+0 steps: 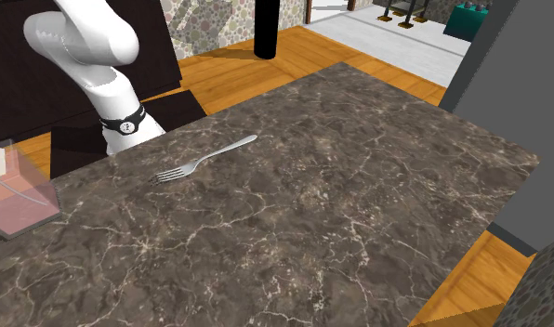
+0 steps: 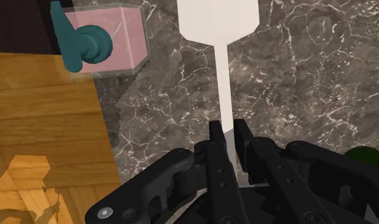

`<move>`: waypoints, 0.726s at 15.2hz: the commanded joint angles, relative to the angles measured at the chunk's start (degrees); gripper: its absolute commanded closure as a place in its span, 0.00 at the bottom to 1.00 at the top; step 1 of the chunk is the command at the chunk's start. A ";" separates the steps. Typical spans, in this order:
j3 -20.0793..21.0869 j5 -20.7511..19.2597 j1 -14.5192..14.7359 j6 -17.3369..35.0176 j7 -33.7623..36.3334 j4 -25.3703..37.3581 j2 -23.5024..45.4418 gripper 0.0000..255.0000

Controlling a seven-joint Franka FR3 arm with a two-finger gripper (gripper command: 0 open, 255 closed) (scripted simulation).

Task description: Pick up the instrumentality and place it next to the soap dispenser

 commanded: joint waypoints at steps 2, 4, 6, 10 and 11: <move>-2.51 -0.40 -1.77 0.25 -4.29 0.48 0.61 1.00; -4.05 -0.70 -2.90 0.37 -6.89 1.18 1.36 1.00; -5.53 -0.99 -4.05 0.45 -9.45 2.15 2.34 1.00; -8.35 -1.48 -6.33 0.44 -14.44 4.93 4.96 1.00; -9.02 -1.58 -6.90 0.39 -15.66 5.81 5.75 1.00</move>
